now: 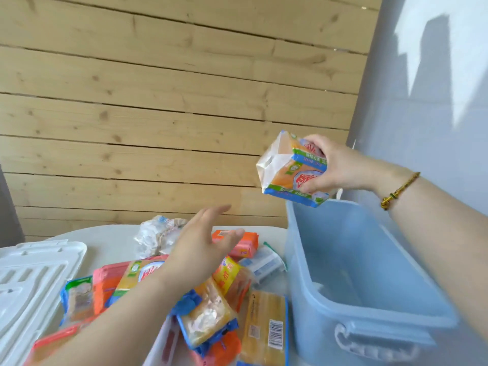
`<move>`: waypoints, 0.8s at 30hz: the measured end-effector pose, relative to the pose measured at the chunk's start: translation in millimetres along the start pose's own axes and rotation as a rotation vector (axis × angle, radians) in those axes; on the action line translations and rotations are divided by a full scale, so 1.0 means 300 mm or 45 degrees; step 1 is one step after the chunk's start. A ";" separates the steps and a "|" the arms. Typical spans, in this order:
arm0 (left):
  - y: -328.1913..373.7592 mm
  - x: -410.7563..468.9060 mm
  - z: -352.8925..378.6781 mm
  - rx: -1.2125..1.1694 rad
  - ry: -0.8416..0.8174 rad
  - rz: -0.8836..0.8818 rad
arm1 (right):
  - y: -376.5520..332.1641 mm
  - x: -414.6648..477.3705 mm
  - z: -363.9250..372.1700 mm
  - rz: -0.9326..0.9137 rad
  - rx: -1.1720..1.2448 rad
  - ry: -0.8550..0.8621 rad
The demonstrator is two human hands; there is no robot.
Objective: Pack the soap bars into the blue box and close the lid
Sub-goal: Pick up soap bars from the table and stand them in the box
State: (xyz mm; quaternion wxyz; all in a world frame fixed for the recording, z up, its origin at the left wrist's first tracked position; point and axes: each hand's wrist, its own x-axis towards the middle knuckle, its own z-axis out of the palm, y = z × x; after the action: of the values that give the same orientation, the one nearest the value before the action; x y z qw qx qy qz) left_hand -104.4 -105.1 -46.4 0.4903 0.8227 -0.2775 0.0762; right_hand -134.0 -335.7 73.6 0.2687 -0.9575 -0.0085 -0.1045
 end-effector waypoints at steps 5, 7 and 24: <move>0.129 0.073 0.253 -0.126 -0.288 -0.170 | 0.173 -0.124 -0.093 0.231 -0.007 -0.051; 0.153 0.081 0.333 -0.155 -0.407 -0.237 | 0.241 -0.155 -0.094 0.316 -0.048 -0.104; 0.174 0.068 0.435 -0.499 -0.453 -0.461 | 0.457 -0.036 0.240 0.423 -0.832 -0.466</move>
State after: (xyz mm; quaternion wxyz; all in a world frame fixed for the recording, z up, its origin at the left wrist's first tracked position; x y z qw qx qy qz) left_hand -134.3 -242.7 -64.7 0.5888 0.7491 -0.2172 -0.2123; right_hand -120.5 -415.3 -58.9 -0.0423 -0.9836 0.1323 0.1151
